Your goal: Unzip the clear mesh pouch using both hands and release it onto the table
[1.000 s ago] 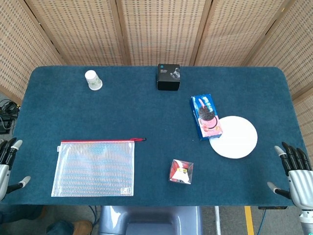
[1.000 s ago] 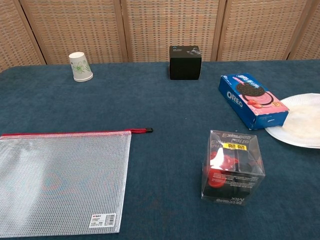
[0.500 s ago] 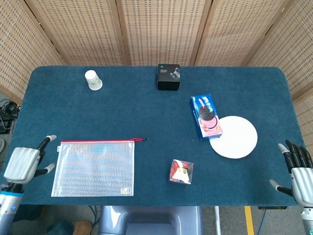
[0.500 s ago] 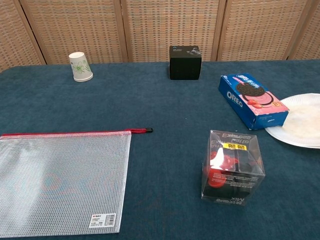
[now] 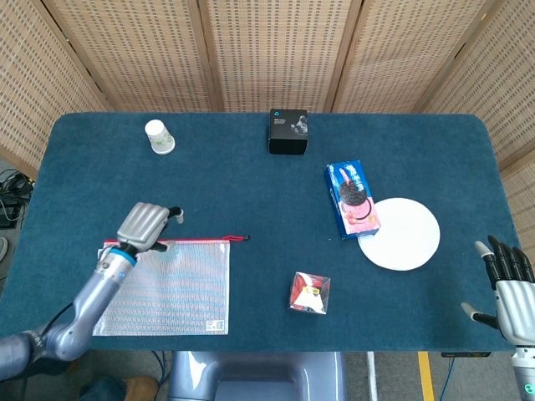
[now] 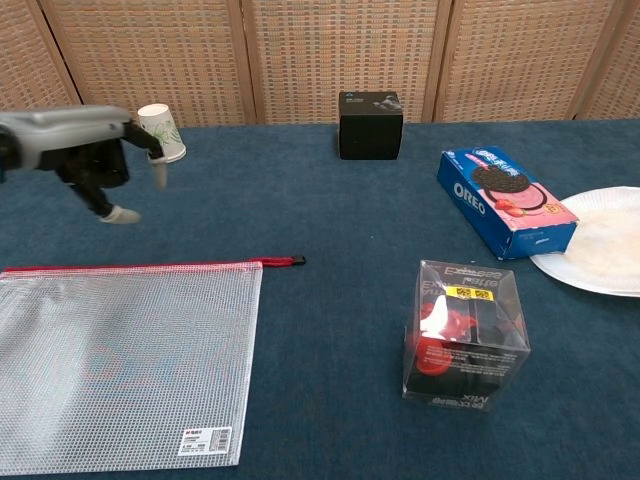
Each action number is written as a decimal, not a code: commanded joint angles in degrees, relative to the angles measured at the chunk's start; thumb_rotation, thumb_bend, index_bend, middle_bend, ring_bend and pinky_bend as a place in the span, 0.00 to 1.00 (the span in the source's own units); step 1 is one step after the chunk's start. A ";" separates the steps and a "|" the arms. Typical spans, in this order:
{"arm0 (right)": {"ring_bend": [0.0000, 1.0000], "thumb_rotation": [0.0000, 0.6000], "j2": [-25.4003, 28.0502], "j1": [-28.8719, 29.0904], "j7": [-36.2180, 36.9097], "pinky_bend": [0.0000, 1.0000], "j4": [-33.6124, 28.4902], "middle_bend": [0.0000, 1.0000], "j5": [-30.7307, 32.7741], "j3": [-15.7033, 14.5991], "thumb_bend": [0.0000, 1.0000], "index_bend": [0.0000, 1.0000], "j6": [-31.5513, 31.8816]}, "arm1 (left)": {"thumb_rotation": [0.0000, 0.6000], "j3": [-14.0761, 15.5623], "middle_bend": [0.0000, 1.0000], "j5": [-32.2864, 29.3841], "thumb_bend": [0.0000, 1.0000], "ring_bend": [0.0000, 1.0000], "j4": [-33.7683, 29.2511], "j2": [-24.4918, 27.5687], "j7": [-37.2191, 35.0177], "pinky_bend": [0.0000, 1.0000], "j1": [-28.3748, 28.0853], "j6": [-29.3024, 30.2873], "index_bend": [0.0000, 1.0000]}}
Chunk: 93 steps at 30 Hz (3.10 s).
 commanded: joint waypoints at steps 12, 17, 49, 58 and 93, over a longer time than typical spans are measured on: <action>0.00 1.00 -0.54 0.27 0.44 0.00 1.33 0.00 1.74 0.71 0.00 0.01 -0.71 | 1.00 1.63 0.95 -22.03 0.33 0.96 15.91 -15.29 10.62 1.00 -17.97 -5.77 0.47; 0.00 1.00 -0.47 0.32 0.75 0.00 1.46 0.00 2.14 0.79 0.00 0.01 -1.00 | 1.00 3.27 0.95 -24.36 0.33 0.96 17.92 -17.53 11.06 1.00 -20.11 -5.61 0.47; 0.00 1.00 0.18 0.42 2.72 0.00 1.92 0.00 3.43 1.27 0.00 0.01 -1.69 | 1.00 5.16 0.95 -26.69 0.41 0.96 26.88 -25.48 8.46 1.00 -25.12 -6.14 0.48; 0.00 1.00 0.33 0.44 3.08 0.00 1.84 0.00 3.38 1.20 0.00 0.02 -1.84 | 1.00 5.37 0.95 -27.27 0.41 0.96 27.82 -26.23 8.19 1.00 -25.54 -6.21 0.49; 0.00 1.00 0.65 0.44 4.16 0.00 1.55 0.00 2.82 0.93 0.00 0.02 -1.86 | 1.00 3.50 0.95 -24.68 0.82 0.96 23.11 -23.48 6.37 1.00 -24.95 -2.59 0.67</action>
